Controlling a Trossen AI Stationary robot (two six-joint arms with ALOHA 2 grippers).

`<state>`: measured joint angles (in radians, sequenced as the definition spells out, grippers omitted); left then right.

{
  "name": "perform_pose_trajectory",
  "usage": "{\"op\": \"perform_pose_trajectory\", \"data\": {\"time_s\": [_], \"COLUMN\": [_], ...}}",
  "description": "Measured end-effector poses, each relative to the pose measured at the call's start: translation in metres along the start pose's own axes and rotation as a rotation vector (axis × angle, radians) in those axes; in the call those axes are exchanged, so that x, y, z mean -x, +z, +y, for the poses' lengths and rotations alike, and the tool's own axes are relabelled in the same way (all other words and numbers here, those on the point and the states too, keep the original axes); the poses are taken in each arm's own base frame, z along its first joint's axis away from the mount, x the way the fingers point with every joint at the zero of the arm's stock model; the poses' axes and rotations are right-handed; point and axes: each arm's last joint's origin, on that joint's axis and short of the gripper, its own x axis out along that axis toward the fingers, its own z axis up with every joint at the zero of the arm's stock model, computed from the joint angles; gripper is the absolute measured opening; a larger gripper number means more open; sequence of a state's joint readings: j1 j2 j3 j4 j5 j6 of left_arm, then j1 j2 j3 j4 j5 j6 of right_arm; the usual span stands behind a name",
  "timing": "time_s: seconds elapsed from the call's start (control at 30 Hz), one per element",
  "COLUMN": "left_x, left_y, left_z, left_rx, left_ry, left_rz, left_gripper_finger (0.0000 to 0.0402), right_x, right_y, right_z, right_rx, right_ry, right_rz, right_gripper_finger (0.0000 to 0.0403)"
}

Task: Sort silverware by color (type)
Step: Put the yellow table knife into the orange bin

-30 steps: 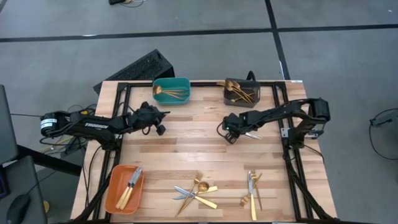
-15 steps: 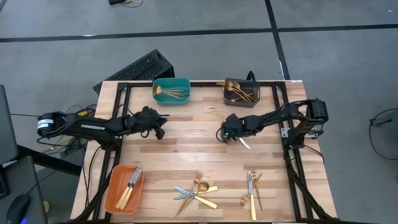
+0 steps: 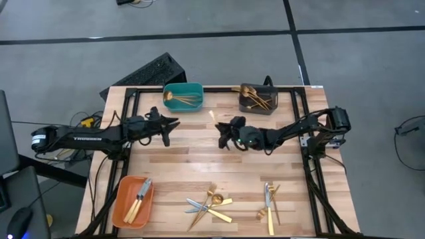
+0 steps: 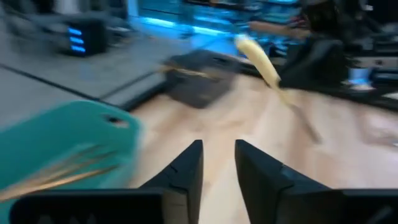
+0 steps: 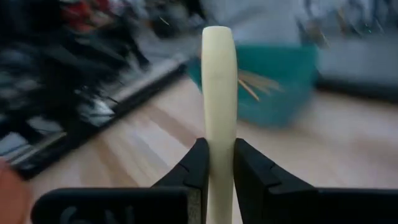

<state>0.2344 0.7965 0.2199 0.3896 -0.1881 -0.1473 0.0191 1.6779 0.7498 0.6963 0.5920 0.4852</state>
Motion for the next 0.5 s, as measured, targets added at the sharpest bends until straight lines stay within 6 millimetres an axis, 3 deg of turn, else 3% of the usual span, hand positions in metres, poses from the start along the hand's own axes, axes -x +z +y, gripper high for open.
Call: {"op": "perform_pose_trajectory", "data": {"time_s": [0.2, 0.5], "left_x": [-0.009, -0.033], "left_y": [-0.002, -0.001], "left_z": [-0.007, -0.025], "left_rx": [0.029, -0.022], "left_ry": [-0.171, -0.356], "left_rz": [0.000, -0.212], "left_gripper_finger": [0.0132, 0.0157], "right_x": [0.009, 0.013], "right_y": [0.006, 0.029], "right_z": [0.020, 0.035], "right_rx": [0.211, 0.281], "right_ry": [0.203, 0.476], "right_rz": [-0.078, -0.293], "right_gripper_finger": [0.0074, 0.0074]}}
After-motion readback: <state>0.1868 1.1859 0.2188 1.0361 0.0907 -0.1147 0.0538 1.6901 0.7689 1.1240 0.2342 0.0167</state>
